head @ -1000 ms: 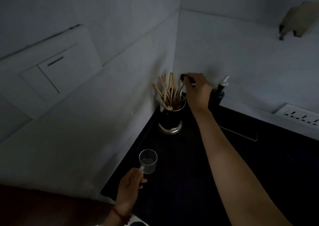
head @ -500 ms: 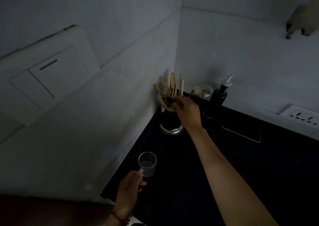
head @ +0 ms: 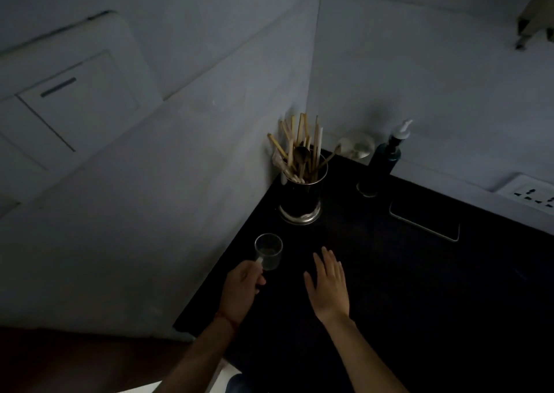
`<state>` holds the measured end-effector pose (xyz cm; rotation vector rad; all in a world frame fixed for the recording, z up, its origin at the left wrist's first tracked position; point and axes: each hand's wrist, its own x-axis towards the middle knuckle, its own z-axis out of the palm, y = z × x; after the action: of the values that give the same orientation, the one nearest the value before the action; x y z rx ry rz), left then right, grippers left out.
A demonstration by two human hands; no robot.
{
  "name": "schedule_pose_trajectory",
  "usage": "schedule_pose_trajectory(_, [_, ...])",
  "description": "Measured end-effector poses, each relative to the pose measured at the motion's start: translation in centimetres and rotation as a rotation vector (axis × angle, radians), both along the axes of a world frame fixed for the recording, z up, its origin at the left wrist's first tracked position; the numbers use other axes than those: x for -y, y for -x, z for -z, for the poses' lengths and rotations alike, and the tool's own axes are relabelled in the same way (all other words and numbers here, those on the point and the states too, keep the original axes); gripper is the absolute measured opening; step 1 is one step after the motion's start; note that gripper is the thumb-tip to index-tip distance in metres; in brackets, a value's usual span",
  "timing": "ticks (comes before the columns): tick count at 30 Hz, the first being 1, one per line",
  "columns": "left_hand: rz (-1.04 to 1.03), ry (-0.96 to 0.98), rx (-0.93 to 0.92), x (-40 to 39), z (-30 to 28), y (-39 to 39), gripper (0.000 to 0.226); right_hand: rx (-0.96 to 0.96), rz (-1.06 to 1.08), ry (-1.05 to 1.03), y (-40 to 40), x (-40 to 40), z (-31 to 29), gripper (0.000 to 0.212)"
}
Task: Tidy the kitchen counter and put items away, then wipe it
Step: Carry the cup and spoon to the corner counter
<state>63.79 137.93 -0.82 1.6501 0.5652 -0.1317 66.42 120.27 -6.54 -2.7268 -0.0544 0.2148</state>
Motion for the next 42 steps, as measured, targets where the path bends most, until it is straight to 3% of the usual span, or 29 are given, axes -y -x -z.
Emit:
schedule_pose_trajectory(16, [-0.061,0.023,-0.028,1.7,3.4,-7.0,0.023,0.049,-0.018,0.01,0.0,0.1,0.8,0.053])
schedule_pose_trajectory(30, [-0.129,-0.027,-0.008,1.2,2.9,-5.2,0.011,-0.026,-0.048,-0.075,-0.3,0.6,-0.3,0.052])
schedule_pose_trajectory(34, [0.087,-0.129,0.073,2.0,2.2,-2.2,0.009,-0.02,0.107,-0.191,1.2,1.7,-1.4,0.051])
schedule_pose_trajectory(38, [0.489,-0.218,0.055,3.2,2.2,0.3,0.013,-0.018,0.356,-0.101,5.9,4.5,-1.5,0.048])
schedule_pose_trajectory(42, [0.717,-0.284,0.073,4.9,2.3,1.9,0.014,0.012,0.581,0.022,13.9,8.5,-1.8,0.047])
